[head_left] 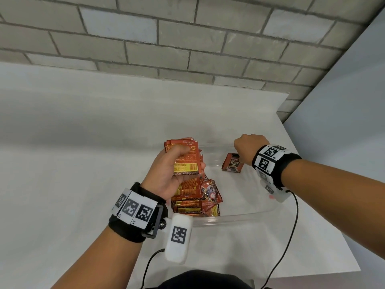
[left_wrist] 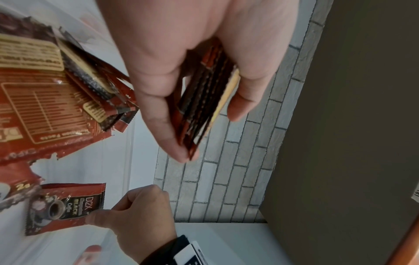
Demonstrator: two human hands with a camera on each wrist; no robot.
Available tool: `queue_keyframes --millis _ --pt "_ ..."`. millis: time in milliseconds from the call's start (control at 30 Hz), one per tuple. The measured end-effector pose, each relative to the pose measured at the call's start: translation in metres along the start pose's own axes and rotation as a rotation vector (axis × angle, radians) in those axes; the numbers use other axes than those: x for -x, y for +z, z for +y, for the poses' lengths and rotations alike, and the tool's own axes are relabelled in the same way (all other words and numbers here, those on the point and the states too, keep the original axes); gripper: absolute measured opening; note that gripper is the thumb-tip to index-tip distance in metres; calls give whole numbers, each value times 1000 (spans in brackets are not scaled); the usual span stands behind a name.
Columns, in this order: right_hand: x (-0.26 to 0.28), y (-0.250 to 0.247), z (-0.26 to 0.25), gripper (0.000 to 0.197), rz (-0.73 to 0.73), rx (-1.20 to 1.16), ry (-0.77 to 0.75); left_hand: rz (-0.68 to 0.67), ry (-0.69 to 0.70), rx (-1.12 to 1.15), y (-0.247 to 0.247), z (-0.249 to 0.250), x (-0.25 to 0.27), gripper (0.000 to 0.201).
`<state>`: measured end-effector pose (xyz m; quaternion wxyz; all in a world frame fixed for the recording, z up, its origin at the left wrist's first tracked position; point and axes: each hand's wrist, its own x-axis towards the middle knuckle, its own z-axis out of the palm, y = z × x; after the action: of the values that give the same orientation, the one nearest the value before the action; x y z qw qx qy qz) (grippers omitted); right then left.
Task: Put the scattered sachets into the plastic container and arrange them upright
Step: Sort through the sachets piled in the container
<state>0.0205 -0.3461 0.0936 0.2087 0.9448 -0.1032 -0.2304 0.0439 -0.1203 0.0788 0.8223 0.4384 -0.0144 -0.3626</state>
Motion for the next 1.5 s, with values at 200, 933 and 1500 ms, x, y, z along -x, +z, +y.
queue_keyframes --millis 200,933,1500 --pt "26 -15 6 35 198 -668 -72 -52 -24 -55 5 1 2 36" --pt "93 7 -8 21 712 -1245 -336 -83 -55 -59 29 -16 -1 43" --pt "92 1 -18 26 378 -1370 -194 -65 20 -75 29 -17 -1 53"
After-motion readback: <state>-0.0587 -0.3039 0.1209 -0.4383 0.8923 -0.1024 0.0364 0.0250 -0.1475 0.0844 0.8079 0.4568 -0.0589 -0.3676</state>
